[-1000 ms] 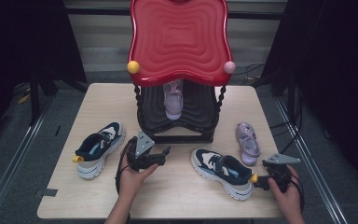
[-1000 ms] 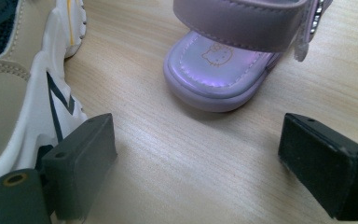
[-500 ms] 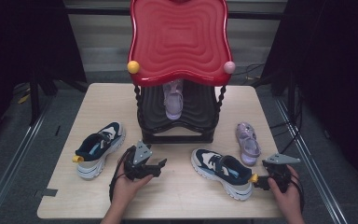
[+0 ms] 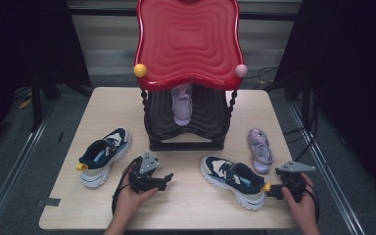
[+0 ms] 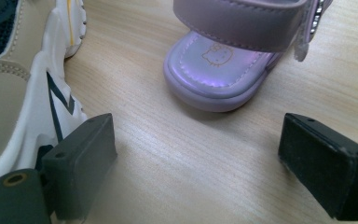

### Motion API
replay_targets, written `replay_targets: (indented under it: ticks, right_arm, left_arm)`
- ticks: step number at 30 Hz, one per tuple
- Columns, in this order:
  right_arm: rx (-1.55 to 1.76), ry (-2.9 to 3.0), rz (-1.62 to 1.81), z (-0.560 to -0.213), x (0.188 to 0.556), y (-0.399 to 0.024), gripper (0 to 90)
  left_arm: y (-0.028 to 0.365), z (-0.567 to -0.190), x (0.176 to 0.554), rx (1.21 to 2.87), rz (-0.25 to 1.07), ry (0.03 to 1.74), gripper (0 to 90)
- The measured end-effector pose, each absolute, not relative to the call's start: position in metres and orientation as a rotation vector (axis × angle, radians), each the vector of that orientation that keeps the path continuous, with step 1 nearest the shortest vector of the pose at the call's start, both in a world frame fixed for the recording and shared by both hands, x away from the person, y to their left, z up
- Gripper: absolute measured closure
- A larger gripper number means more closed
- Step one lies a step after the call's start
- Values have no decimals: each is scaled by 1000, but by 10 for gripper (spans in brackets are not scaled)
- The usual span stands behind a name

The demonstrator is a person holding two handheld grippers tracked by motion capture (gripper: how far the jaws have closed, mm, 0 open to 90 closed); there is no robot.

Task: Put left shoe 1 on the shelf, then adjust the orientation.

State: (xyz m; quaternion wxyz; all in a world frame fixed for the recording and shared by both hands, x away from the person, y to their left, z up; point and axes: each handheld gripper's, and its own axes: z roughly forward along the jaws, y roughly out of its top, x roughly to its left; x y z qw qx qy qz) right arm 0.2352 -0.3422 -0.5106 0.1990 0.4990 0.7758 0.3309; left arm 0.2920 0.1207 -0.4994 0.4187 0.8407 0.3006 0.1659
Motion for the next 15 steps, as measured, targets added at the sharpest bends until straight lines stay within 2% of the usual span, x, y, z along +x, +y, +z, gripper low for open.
replay_targets:
  ticks: [15]
  right_arm:
    - [1393, 2171, 925, -511, 235, -342, 103]
  left_arm:
    - [122, -507, 292, 2178, 370, 747, 218]
